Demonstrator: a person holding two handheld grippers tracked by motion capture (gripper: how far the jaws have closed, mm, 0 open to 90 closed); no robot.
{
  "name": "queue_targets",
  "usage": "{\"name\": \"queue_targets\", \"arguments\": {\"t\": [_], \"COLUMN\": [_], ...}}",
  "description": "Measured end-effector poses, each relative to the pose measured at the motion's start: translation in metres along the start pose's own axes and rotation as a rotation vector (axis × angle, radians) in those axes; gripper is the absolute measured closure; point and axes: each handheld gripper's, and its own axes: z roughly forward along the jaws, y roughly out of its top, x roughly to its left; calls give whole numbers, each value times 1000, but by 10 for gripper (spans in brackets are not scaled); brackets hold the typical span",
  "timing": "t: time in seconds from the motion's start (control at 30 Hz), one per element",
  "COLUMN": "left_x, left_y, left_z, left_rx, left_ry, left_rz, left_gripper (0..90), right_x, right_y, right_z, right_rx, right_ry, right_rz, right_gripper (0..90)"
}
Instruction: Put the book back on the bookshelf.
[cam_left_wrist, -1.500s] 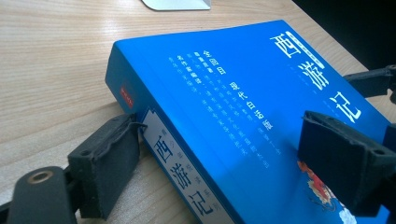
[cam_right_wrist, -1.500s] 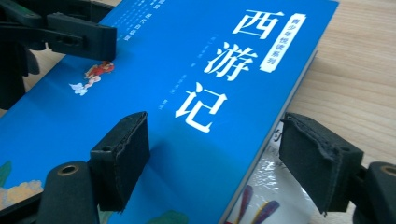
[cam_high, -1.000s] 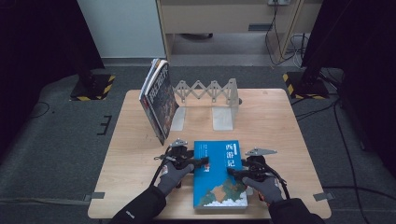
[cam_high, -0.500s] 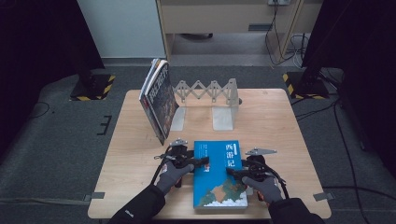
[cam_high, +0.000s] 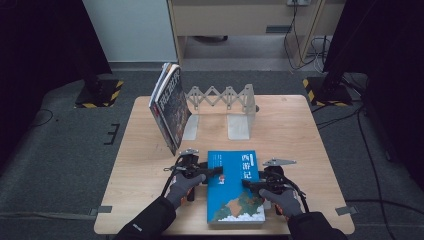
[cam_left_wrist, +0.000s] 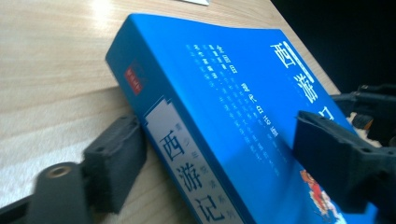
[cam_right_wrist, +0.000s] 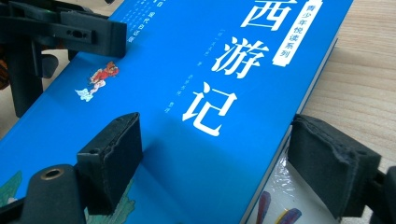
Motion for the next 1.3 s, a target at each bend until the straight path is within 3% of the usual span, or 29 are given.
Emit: {"name": "queue_targets", "arguments": {"t": [0.13,0.4,0.73,0.8,0.9,0.97,1.17,1.3], "left_x": [0,0,-2,-5,-12,-14,-14,-17], "left_y": [0,1,2,4,9,10,11,12], "left_z": [0,-3,-7,-9,-13,-14,-14,-13], "left_rx": [22,31,47,19,17,16,13,16], "left_ry": [-37,-47,-85,-119,-118,-115,-136,-147], "left_rz": [-54,-47,-83,-76,-26,-16,-35,-25], "left_gripper": [239,263,313,360,392,398,392,386], "right_x": [0,-1,-1,-1,-3,-4,-4,-4], "right_y": [0,0,0,0,1,0,1,2], "right_z": [0,0,1,1,1,1,1,0], "right_rx": [4,6,7,9,9,7,13,21], "right_ry": [4,8,18,17,27,28,26,29], "right_rz": [2,0,-2,-3,11,15,10,13], "right_gripper": [179,174,158,152,145,142,143,143]}}
